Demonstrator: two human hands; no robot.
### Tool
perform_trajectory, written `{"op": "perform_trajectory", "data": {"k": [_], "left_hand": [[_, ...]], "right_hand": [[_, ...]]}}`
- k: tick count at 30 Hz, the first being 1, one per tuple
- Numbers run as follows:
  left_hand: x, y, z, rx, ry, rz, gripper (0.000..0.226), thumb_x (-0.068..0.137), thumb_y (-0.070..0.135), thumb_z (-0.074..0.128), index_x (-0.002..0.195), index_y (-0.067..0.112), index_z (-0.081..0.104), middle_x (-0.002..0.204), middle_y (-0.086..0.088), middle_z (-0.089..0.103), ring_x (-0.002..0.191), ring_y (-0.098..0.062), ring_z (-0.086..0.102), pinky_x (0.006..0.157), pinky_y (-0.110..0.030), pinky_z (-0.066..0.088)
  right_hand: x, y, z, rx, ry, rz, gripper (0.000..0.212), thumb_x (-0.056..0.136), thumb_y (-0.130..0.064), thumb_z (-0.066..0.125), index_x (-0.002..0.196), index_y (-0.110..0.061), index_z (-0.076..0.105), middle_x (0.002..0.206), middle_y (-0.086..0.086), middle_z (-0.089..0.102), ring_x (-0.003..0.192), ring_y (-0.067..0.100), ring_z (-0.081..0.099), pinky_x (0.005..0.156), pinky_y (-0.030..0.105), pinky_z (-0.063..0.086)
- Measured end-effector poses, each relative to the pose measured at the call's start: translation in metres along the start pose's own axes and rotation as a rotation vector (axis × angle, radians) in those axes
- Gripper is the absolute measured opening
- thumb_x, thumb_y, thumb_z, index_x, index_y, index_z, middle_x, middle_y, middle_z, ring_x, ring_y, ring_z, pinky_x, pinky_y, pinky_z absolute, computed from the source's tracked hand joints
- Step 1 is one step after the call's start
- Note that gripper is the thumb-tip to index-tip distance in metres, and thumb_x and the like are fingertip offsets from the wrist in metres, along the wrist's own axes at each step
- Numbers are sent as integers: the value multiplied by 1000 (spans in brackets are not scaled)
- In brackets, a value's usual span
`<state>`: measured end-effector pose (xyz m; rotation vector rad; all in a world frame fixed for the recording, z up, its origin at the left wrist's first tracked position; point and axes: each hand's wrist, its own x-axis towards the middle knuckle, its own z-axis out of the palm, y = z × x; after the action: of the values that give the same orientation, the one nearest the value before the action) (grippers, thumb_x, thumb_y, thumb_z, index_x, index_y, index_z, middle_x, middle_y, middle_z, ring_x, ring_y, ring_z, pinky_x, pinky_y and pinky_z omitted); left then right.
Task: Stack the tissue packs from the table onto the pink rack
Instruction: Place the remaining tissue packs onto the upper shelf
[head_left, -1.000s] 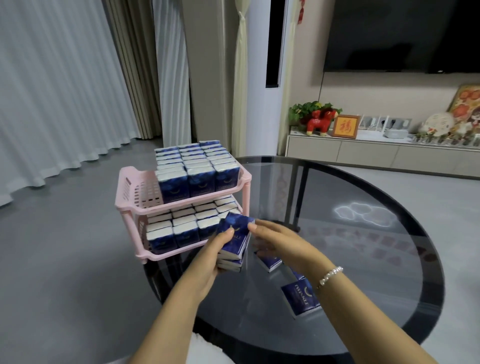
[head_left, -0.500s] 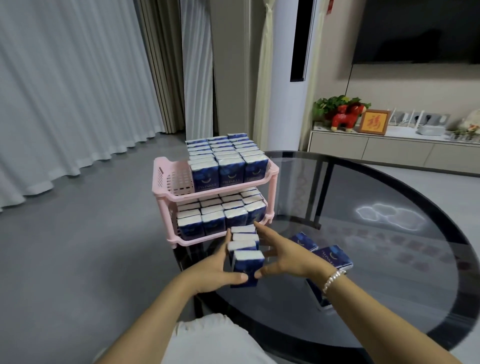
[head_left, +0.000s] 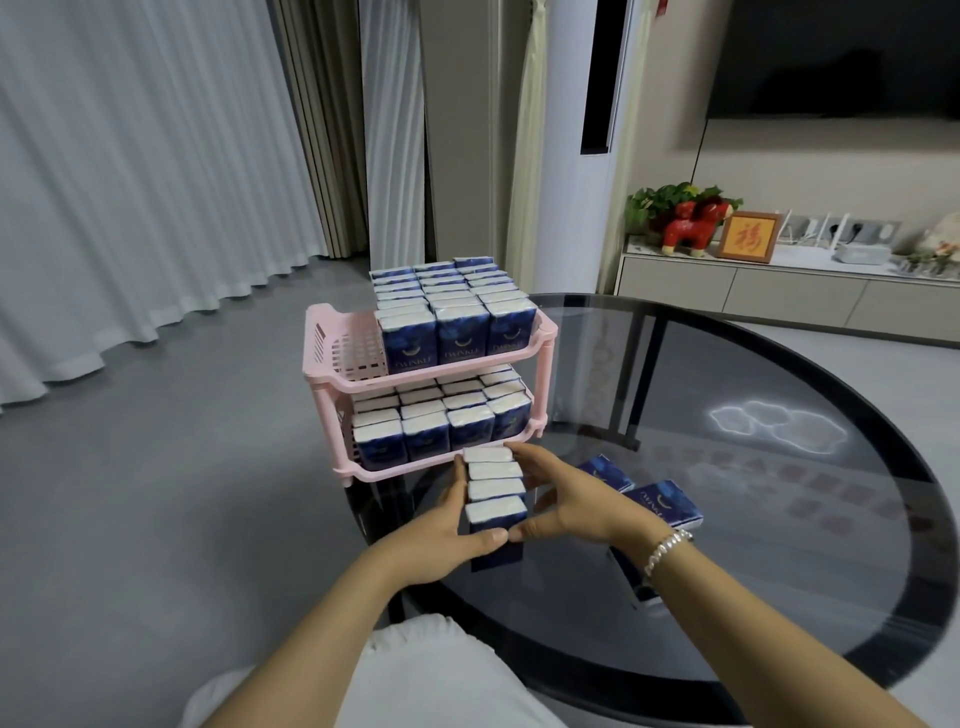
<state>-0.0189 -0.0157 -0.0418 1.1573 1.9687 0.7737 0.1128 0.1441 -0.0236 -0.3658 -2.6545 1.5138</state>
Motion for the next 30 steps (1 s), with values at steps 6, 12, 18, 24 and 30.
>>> {"op": "perform_trajectory", "data": {"k": [6, 12, 18, 24, 30], "left_hand": [[-11, 9, -13, -110, 223, 49, 137, 37, 78, 75, 151, 33, 15, 147, 15, 39, 134, -5, 39, 114, -35, 33], [-40, 46, -51, -153, 239, 152, 108, 41, 71, 79, 137, 45, 37, 125, 32, 52, 117, 6, 52, 108, -36, 41], [-75, 91, -90, -217, 356, 253, 64, 40, 64, 83, 97, 61, 53, 110, 28, 61, 107, 1, 60, 91, -24, 49], [-86, 107, -140, -230, 444, 264, 83, 54, 37, 86, 126, 35, 45, 116, 22, 58, 107, 3, 58, 86, -16, 48], [-74, 93, -194, -263, 501, 242, 67, 72, 12, 76, 127, 33, 44, 109, 25, 55, 94, 9, 59, 70, -8, 49]], "right_hand": [[1, -14, -9, 136, -17, 14, 70, 74, -4, 76, 129, -32, 41, 126, -10, 57, 114, 3, 56, 84, 15, 48], [-3, -63, -32, 148, -54, -61, 55, 78, -6, 73, 118, -36, 50, 115, -9, 67, 103, 14, 64, 90, 26, 51], [3, -125, -55, 105, -53, -123, 73, 67, -30, 78, 132, -22, 46, 120, -3, 66, 108, 20, 63, 95, 38, 50], [35, -171, -67, 91, -69, -156, 68, 78, -10, 73, 136, -14, 38, 117, 1, 65, 100, 14, 65, 84, 24, 52], [97, -198, -64, -24, -50, -184, 71, 77, -19, 76, 137, -17, 38, 114, -7, 64, 80, 3, 61, 71, 16, 45]]}}
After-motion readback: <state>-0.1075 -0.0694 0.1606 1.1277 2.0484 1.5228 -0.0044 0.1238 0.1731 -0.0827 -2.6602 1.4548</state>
